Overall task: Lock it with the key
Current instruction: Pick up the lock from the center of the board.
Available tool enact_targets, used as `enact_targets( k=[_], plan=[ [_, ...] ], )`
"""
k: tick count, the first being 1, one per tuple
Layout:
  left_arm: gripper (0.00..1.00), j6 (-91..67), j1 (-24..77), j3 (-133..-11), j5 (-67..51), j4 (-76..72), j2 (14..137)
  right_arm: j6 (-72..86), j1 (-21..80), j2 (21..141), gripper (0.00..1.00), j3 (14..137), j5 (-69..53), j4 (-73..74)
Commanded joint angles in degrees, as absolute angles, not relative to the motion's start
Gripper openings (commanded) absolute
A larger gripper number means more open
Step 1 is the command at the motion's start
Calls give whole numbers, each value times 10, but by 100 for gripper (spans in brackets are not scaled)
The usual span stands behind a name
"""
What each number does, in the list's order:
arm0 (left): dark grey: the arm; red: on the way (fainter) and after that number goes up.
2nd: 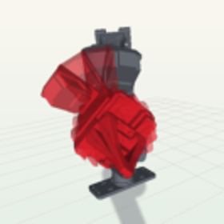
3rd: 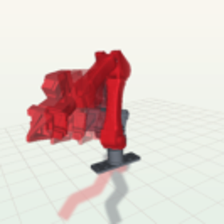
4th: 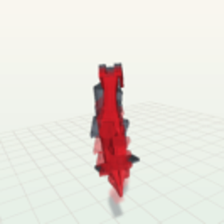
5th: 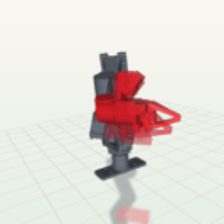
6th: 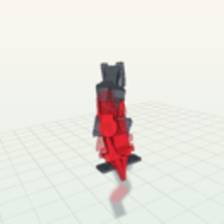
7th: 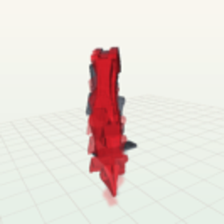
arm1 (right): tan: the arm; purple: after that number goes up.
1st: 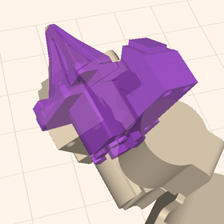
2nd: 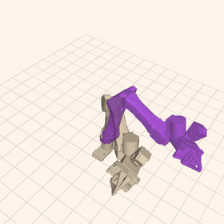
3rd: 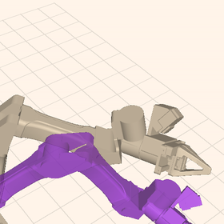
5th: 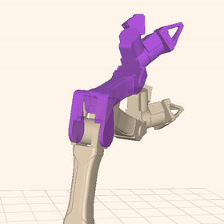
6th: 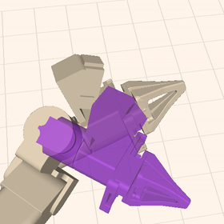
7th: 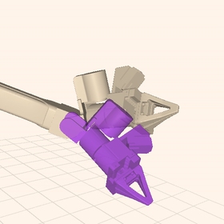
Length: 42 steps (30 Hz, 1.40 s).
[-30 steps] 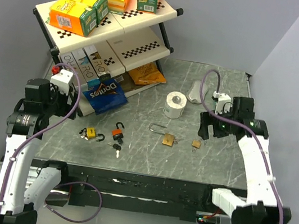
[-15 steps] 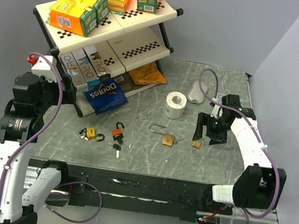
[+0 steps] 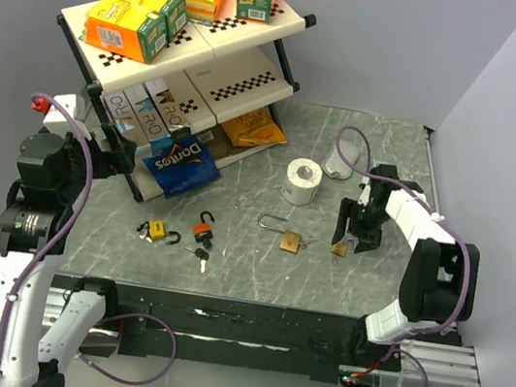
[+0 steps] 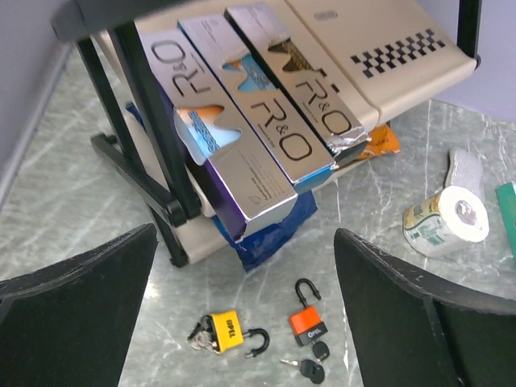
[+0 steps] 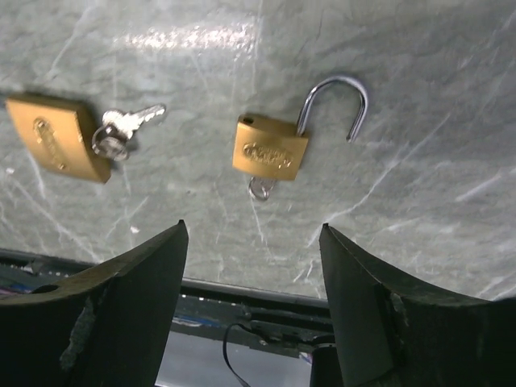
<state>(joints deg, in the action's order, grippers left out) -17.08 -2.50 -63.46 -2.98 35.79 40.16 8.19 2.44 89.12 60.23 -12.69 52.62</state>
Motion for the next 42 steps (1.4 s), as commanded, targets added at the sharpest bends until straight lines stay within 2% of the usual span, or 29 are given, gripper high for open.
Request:
enact_targets(
  k=[1, 11, 22, 25, 27, 29, 32, 33, 35, 39, 42],
  plan=[
    [96, -200, -25, -619, -42, 330, 407, 107, 40, 927, 72, 604, -103, 502],
    [96, -194, -25, -601, -40, 321, 419, 120, 60, 1001, 66, 629, -69, 487],
    [96, -204, -25, -588, -33, 313, 434, 130, 73, 1032, 60, 645, -41, 483],
    [96, -196, -25, -588, -38, 313, 436, 128, 75, 1034, 55, 645, -42, 484],
    [96, -180, -25, -589, -50, 316, 436, 122, 75, 1029, 47, 645, -51, 487],
    [96, -151, -25, -591, -103, 323, 432, 112, 75, 1016, 43, 649, -61, 490],
    [96, -88, -25, -594, -243, 342, 423, 81, 75, 977, 29, 650, -93, 488],
    [96, -77, -25, -593, -275, 345, 418, 63, 75, 963, 17, 648, -107, 483],
    [96, -39, -25, -589, -380, 352, 403, 42, 75, 925, 3, 649, -153, 483],
    [96, 39, -25, -582, -551, 380, 385, -50, 76, 870, 0, 668, -274, 508],
    [96, 75, -25, -567, -613, 389, 381, -127, 79, 841, 0, 696, -413, 556]
  ],
)
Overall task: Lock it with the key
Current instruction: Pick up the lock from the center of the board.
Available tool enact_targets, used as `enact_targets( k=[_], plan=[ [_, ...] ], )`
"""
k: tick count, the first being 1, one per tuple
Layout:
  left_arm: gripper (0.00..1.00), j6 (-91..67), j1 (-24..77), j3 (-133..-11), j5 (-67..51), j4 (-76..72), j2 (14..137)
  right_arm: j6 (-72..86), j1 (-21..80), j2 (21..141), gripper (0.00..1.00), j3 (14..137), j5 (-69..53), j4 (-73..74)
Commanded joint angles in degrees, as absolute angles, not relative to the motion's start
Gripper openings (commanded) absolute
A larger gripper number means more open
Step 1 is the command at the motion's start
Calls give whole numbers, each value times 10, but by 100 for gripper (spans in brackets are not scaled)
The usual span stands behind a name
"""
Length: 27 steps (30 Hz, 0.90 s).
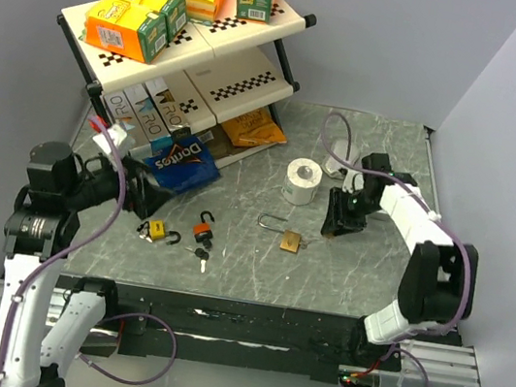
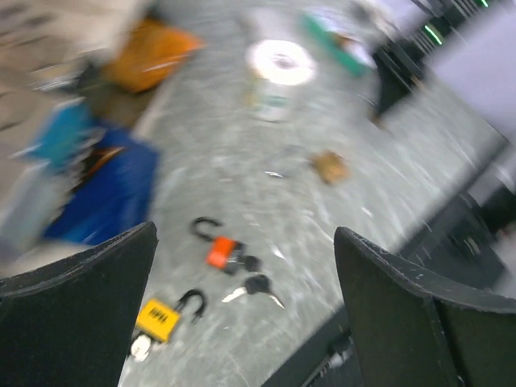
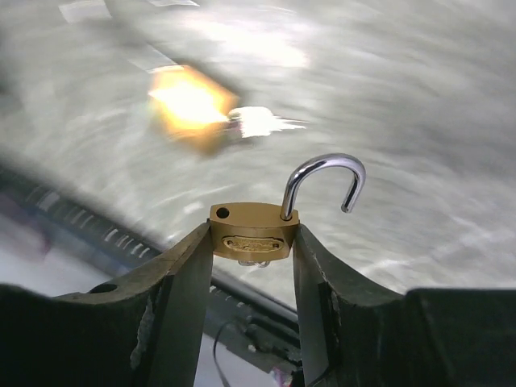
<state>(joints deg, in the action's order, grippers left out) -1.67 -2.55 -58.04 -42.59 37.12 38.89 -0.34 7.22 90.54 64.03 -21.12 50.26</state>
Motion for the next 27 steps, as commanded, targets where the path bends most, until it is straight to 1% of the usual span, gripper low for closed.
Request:
enact_targets(
  k=[1, 2, 3, 6, 7, 8, 10, 11, 12, 13, 14, 15, 16, 19, 20, 22, 23, 25, 27],
  plan=[
    [96, 88, -25, -560, -622, 392, 383, -147, 83, 832, 0, 704, -447, 593],
    [96, 111, -25, -556, -633, 391, 385, -167, 88, 831, 0, 722, -478, 612],
    [96, 126, -24, -552, -643, 389, 387, -205, 95, 830, 0, 733, -536, 636],
    [96, 225, -24, -535, -701, 395, 396, -284, 146, 835, 0, 773, -617, 729],
    [96, 248, -23, -522, -723, 389, 402, -300, 184, 835, 0, 779, -640, 747],
    [97, 280, -16, -516, -728, 379, 404, -312, 200, 832, 0, 780, -661, 766],
    [97, 323, -3, -510, -731, 370, 424, -310, 254, 817, 0, 772, -691, 760],
    [99, 395, 37, -513, -726, 382, 433, -306, 272, 811, 0, 771, -693, 752],
    [99, 433, 63, -519, -712, 397, 443, -299, 286, 806, 0, 771, -693, 739],
    [98, 467, 92, -532, -697, 426, 463, -295, 300, 799, 0, 772, -693, 734],
    [95, 517, 145, -535, -666, 432, 472, -293, 321, 797, 0, 776, -694, 732],
    [93, 536, 165, -538, -661, 435, 477, -295, 327, 798, 0, 780, -696, 737],
    [91, 549, 178, -534, -663, 418, 482, -296, 333, 801, 0, 783, -699, 739],
    [86, 513, 223, -503, -669, 339, 474, -304, 352, 804, 0, 783, -700, 744],
    [85, 491, 248, -494, -665, 281, 472, -304, 358, 803, 0, 779, -697, 743],
    [84, 474, 278, -471, -638, 229, 463, -301, 376, 804, 0, 775, -694, 738],
    [81, 457, 307, -465, -628, 189, 461, -300, 382, 805, 0, 776, -695, 737],
    [78, 445, 336, -457, -605, 167, 467, -294, 391, 809, 0, 782, -694, 734],
    [72, 448, 378, -459, -583, 164, 475, -296, 397, 815, 0, 790, -702, 737]
  ],
)
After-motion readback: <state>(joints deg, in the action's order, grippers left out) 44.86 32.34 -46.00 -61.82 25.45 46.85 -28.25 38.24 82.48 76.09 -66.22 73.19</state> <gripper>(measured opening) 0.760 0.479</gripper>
